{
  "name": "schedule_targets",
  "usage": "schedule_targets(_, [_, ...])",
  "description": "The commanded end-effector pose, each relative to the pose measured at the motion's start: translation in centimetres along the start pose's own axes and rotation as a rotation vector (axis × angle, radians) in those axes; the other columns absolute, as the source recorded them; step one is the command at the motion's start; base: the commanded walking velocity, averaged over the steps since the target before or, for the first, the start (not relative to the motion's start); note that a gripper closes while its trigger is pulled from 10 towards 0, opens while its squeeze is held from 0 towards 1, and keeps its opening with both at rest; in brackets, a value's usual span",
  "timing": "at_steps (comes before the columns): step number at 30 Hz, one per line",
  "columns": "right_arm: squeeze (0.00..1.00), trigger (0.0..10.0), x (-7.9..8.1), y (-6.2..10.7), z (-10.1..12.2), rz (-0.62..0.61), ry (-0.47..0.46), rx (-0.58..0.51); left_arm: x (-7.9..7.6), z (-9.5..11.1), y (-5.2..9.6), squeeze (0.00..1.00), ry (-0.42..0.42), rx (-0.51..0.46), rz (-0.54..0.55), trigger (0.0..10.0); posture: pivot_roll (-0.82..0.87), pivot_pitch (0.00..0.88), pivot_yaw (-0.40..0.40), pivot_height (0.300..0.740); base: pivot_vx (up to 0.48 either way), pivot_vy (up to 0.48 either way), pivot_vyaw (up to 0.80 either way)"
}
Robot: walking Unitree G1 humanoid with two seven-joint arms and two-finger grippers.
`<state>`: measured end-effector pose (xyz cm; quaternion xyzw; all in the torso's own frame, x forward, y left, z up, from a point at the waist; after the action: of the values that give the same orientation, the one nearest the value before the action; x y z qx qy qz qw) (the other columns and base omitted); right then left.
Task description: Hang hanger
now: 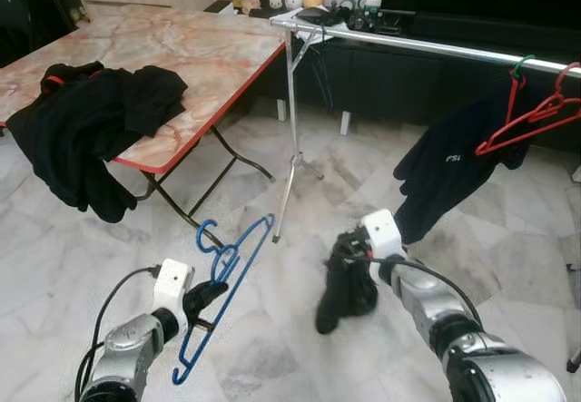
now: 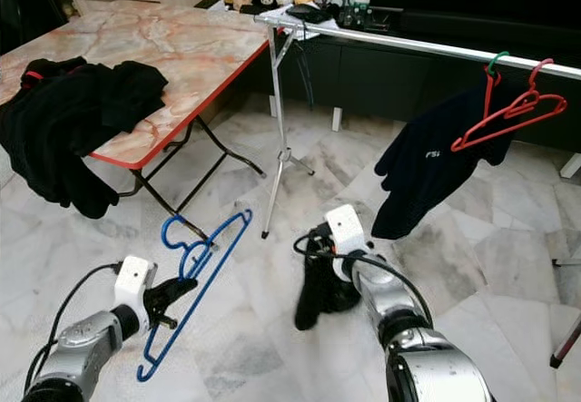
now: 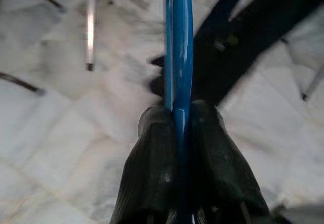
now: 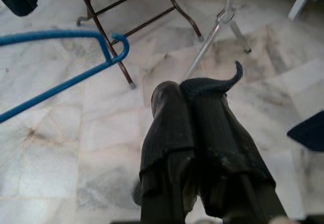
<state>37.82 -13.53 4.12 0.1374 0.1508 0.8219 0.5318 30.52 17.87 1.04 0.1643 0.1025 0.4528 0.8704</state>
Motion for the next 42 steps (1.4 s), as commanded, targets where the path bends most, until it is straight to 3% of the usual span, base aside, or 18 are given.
schedule_targets(1, [0.0, 10.0, 0.9, -0.4, 1.8, 0.063, 0.067, -0.038, -0.7, -0.1, 0.5, 0.0, 0.006, 0.034, -0.09, 10.0, -0.12, 0.0, 0.085, 0.74, 0.0, 0.0, 0.0])
schedule_targets(2, [0.0, 10.0, 0.9, -0.4, 1.8, 0.063, 0.067, -0.038, -0.7, -0.1, 0.5, 0.0, 0.006, 0.034, -0.09, 10.0, -0.12, 0.0, 0.085, 0.74, 0.0, 0.0, 0.0])
schedule_targets(4, [0.0, 10.0, 1.5, -0.4, 1.6, 0.134, 0.237, 0.012, -1.0, 0.1, 0.7, 0.0, 0.01, 0.044, -0.13, 10.0, -0.12, 0.0, 0.095, 0.74, 0.0, 0.0, 0.0])
schedule_targets(5, [0.0, 10.0, 1.5, -0.4, 1.6, 0.134, 0.237, 0.012, -1.0, 0.1, 0.7, 0.0, 0.01, 0.044, -0.13, 10.0, -0.12, 0.0, 0.095, 0.74, 0.0, 0.0, 0.0])
schedule_targets(6, [0.0, 10.0, 1.2, -0.2, 0.9, 0.139, 0.396, 0.075, -1.2, 0.2, 0.9, 0.0, 0.011, 0.044, -0.143, 10.0, -0.12, 0.0, 0.101, 0.74, 0.0, 0.0, 0.0])
schedule_targets(7, [0.0, 10.0, 1.1, -0.2, 0.8, 0.14, 0.446, 0.092, -1.3, 0.3, 0.9, 0.0, 0.011, 0.044, -0.146, 10.0, -0.12, 0.0, 0.101, 0.74, 0.0, 0.0, 0.0])
schedule_targets(10, [0.0, 10.0, 1.0, -0.1, 0.7, 0.142, 0.481, 0.102, -1.3, 0.3, 1.1, 0.0, 0.012, 0.046, -0.149, 10.0, -0.12, 0.0, 0.101, 0.74, 0.0, 0.0, 0.0])
schedule_targets(11, [0.0, 10.0, 0.2, 0.2, 0.1, 0.123, 0.622, 0.158, -1.3, 0.0, 1.4, 0.0, 0.01, 0.064, -0.156, 10.0, -0.13, 0.0, 0.111, 0.74, 0.0, 0.0, 0.0])
schedule_targets(12, [0.0, 10.0, -0.1, 0.3, 0.0, 0.119, 0.664, 0.175, -1.3, 0.0, 1.6, 0.0, 0.011, 0.072, -0.16, 10.0, -0.13, 0.0, 0.111, 0.74, 0.0, 0.0, 0.0])
schedule_targets(24, [0.0, 10.0, -1.0, 0.9, -1.1, 0.122, 0.726, 0.232, -0.9, -0.5, 2.5, 0.0, -0.007, 0.132, -0.139, 10.0, -0.12, 0.0, 0.134, 0.74, 0.0, 0.0, 0.0])
schedule_targets(27, [0.0, 10.0, -1.2, 0.8, -0.8, 0.08, 0.645, 0.209, -0.5, -0.7, 2.5, 0.0, -0.008, 0.14, -0.105, 10.0, -0.11, 0.0, 0.135, 0.74, 0.0, 0.0, 0.0])
schedule_targets(31, [0.0, 10.0, -3.6, 0.8, 0.6, -0.156, 0.464, 0.161, 0.9, -1.1, 2.3, 0.0, -0.008, 0.145, 0.015, 10.0, -0.12, 0.0, 0.136, 0.74, 0.0, 0.0, 0.0])
schedule_targets(34, [0.0, 10.0, -5.8, 1.3, 1.2, -0.375, 0.161, 0.112, 1.6, -1.4, 2.2, 0.0, 0.004, 0.153, 0.079, 10.0, -0.12, 0.0, 0.136, 0.74, 0.0, 0.0, 0.0])
schedule_targets(35, [0.0, 10.0, -6.7, 1.7, 1.0, -0.46, -0.019, 0.093, 1.7, -1.5, 2.2, 0.0, 0.007, 0.15, 0.099, 10.0, -0.12, 0.0, 0.136, 0.74, 0.0, 0.0, 0.0])
schedule_targets(39, [0.0, 10.0, -7.3, 2.2, 0.3, -0.553, -0.166, 0.097, 1.9, -1.5, 2.1, 0.0, 0.011, 0.149, 0.125, 10.0, -0.12, 0.0, 0.135, 0.74, 0.0, 0.0, 0.0])
schedule_targets(40, [0.0, 10.0, -7.5, 2.4, -0.4, -0.612, -0.252, 0.116, 1.9, -1.5, 2.0, 0.0, 0.014, 0.144, 0.132, 10.0, -0.12, 0.0, 0.134, 0.74, 0.0, 0.0, 0.0])
schedule_targets(42, [0.0, 10.0, -7.5, 2.5, -0.8, -0.644, -0.303, 0.13, 1.9, -1.5, 2.0, 0.0, 0.013, 0.141, 0.133, 10.0, -0.12, 0.0, 0.134, 0.74, 0.0, 0.0, 0.0])
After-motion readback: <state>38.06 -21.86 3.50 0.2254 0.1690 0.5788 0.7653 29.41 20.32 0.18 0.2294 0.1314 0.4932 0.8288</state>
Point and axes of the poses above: a point about 5 cm out from each wrist's last joint towards the gripper, its own y axis pointing back from the gripper into the wrist, its own z axis along the axis of the wrist's last joint, x = y × z, the point moved 4 cm from there along -y, pointing out of the wrist towards the gripper, and after that the axes turned 8 degrees about -y, right-handed, at the moved point
